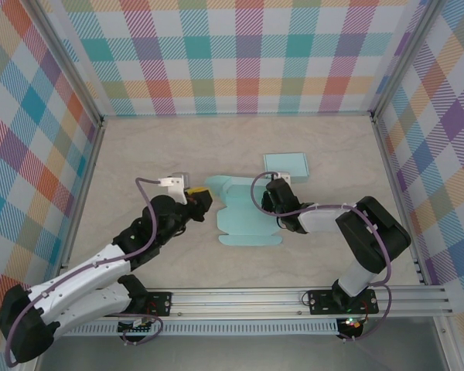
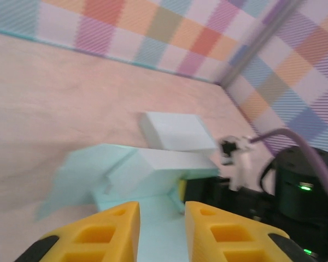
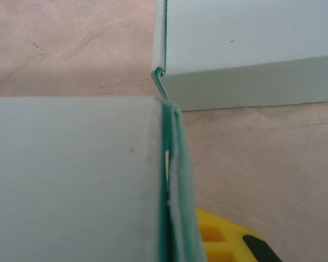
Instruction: Fold the paper box
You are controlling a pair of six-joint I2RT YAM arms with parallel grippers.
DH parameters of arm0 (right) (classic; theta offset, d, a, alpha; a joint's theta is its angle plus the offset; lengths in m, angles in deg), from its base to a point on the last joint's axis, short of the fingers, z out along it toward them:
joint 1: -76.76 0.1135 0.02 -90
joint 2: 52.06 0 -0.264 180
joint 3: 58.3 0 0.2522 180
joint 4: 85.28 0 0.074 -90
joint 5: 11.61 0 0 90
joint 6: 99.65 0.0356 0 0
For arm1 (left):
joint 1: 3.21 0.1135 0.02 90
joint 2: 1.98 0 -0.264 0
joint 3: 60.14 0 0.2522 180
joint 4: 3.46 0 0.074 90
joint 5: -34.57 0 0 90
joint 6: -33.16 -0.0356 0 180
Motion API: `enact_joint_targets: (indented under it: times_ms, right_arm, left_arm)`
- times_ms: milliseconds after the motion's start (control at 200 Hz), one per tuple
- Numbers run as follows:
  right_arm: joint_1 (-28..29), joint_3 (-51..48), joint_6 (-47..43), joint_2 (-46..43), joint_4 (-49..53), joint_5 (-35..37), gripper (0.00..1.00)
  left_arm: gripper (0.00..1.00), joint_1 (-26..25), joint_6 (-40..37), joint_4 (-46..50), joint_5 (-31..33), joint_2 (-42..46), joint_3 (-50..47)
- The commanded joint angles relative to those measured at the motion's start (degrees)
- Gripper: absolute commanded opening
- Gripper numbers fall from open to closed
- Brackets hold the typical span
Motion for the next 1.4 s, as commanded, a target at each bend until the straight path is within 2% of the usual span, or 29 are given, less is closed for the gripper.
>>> enact_joint_targets:
  times_ms: [0,200,390,615,875,1090,1395]
  right_arm:
    - [0.49,-0.68,-0.23,-1.37,1.53,-1.54,0.00]
    - [0.54,-1.17,-0.59,-2.17,1.50,-2.64,0.00]
    - [0.82,-1.14,-0.54,-1.84,1.39,-3.08,0.00]
    - [1.11,-0.05,-0.17,-1.04,2.43,-2.89,0.00]
    - [1.11,2.04,0.30,1.13,4.44,-1.88,0.00]
    - [1.11,3.41,0.30,2.72,4.50,-2.58,0.00]
    - [1.11,3.53,0.27,3.21,4.46,-3.35,0.00]
  left_arm:
    - [0.26,4.54,-3.31,7.16,8.33,-2.00,1.99]
    - [0.24,14.45,-3.42,1.54,4.30,-11.41,3.25]
    - [0.20,18.04,-5.98,-3.56,1.77,-22.55,5.48]
    - [0.22,17.89,-6.51,-11.73,-9.86,-30.51,5.98]
    - [0.23,14.85,-7.08,-15.79,-17.41,-30.78,3.33]
    - [0.23,11.38,-8.57,-14.78,-19.11,-27.95,0.62]
    - [0.21,7.81,-9.70,-18.85,-19.43,-28.39,-3.75]
